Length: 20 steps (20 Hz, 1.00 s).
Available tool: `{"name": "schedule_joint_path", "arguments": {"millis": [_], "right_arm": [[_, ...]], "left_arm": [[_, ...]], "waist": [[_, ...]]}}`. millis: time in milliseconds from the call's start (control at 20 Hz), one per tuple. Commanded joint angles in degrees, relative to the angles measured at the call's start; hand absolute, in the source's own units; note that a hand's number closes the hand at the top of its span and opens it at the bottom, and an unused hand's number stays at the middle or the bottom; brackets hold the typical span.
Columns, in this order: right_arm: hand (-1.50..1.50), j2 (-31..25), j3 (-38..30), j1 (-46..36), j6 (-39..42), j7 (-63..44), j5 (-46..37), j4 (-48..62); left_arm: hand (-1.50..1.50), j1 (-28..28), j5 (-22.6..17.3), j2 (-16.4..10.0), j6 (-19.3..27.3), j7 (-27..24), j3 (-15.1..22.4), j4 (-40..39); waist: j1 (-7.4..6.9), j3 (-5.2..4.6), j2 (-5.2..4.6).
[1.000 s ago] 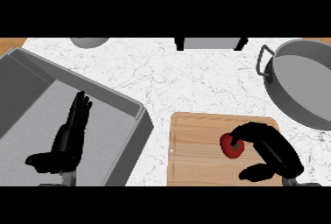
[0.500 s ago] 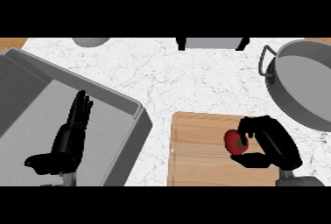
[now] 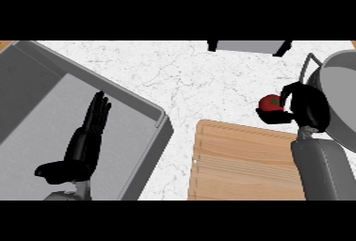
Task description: Pick the tomato from the cutting board and place it in the pot
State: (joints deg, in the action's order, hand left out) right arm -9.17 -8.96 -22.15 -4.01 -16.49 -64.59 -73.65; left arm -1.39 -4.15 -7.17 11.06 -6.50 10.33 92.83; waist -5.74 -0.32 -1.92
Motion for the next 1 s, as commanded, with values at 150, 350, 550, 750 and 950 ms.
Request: {"name": "schedule_joint_path", "arguments": {"millis": [150, 350, 550, 750, 950], "right_arm": [[1.5, 0.8, -1.7, -23.1, -3.4, -24.6, -14.8, 9.8], [1.5, -0.4, -0.9, -32.8, -3.5, -33.2, -22.8, 19.4], [1.5, -0.3, -1.1, -39.3, -5.5, -41.0, -28.1, 28.4], [1.5, -1.7, -3.1, -45.7, -6.6, -45.4, -29.7, 36.1], [1.5, -4.6, -5.7, -45.2, -13.8, -47.2, -30.8, 42.4]], "left_arm": [[0.0, -2.6, 0.8, 1.2, -0.2, 0.5, 1.6, -1.6], [0.0, -2.6, 0.1, 1.6, 0.1, 0.5, 0.8, -2.4], [0.0, -2.2, 0.9, 1.0, 2.0, 1.6, -0.2, -1.2], [0.0, -2.3, 0.6, 0.8, 1.8, 1.4, -0.7, -2.3], [0.0, -2.6, -1.8, -1.0, -0.8, -0.6, -3.1, -3.2]], "waist": [[-1.89, 0.08, 0.06], [-0.62, 0.16, 0.21], [0.82, 0.28, 0.67], [2.08, 0.3, 0.86], [2.17, 0.31, 0.48]]}}
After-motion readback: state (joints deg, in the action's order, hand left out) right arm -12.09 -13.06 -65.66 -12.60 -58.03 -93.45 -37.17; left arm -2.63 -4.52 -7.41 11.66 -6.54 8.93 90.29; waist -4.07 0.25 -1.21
